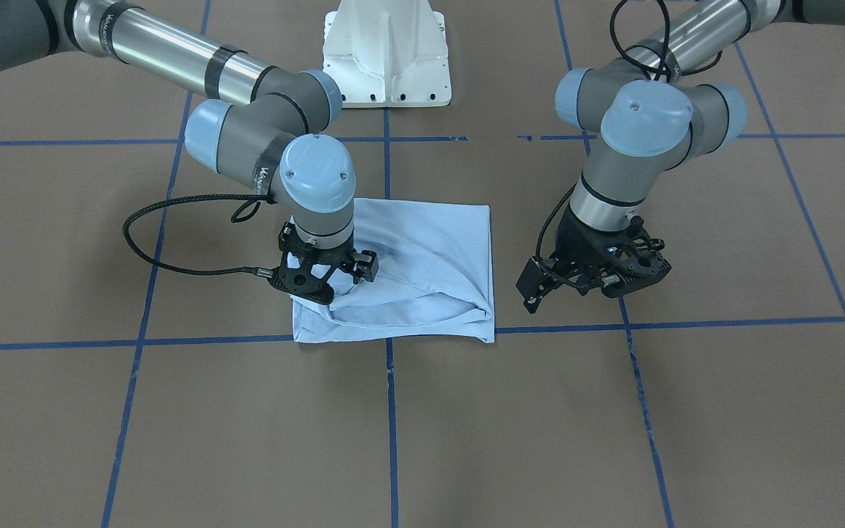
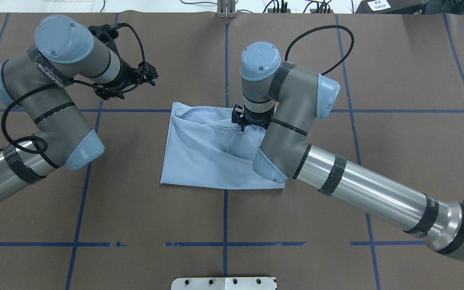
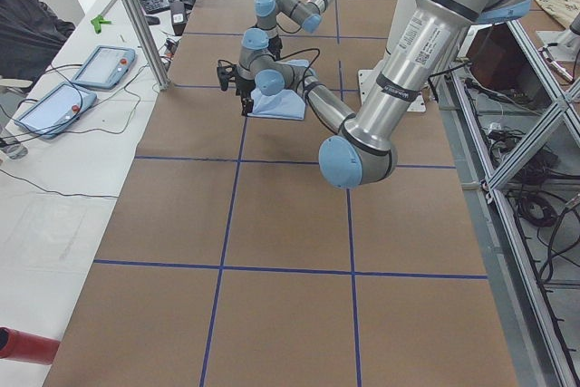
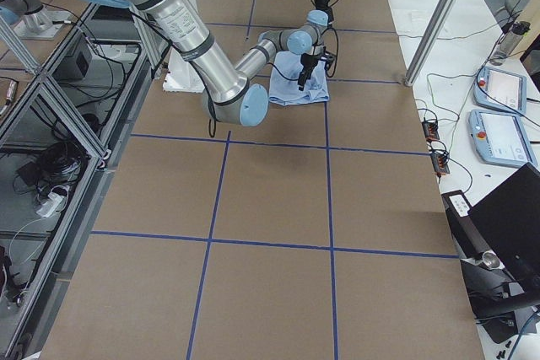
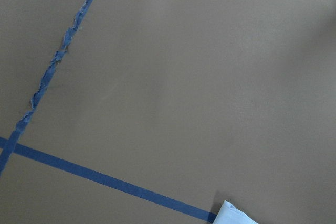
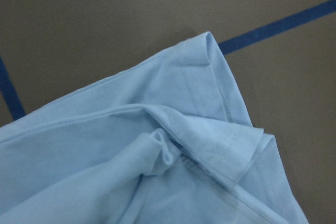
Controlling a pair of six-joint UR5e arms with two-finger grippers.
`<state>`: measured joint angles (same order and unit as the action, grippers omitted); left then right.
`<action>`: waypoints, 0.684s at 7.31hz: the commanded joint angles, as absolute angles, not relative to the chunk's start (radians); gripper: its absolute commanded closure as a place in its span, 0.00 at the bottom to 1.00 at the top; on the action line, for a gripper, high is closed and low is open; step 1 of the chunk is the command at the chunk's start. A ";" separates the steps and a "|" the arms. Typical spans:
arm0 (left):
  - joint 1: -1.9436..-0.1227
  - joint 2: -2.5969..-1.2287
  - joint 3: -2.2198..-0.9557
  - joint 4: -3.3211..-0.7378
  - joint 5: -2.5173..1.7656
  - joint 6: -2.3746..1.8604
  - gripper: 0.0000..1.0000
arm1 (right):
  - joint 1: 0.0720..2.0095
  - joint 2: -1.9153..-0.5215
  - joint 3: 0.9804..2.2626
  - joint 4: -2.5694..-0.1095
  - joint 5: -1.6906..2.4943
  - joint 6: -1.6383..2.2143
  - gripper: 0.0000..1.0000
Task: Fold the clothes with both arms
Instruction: 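Lower the right gripper onto the shirt's far corner while the left gripper waits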
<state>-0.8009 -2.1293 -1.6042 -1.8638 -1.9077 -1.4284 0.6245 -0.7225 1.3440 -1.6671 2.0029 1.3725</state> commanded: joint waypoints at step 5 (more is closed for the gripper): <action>-0.798 -2.120 -1.601 -1.876 -1.908 -1.430 0.00 | 0.646 -0.713 1.319 -1.756 1.924 1.192 0.00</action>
<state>-0.7987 -2.1209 -1.6020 -1.8739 -1.9083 -1.4296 0.6450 -0.7139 1.3232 -1.7567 1.9284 1.1968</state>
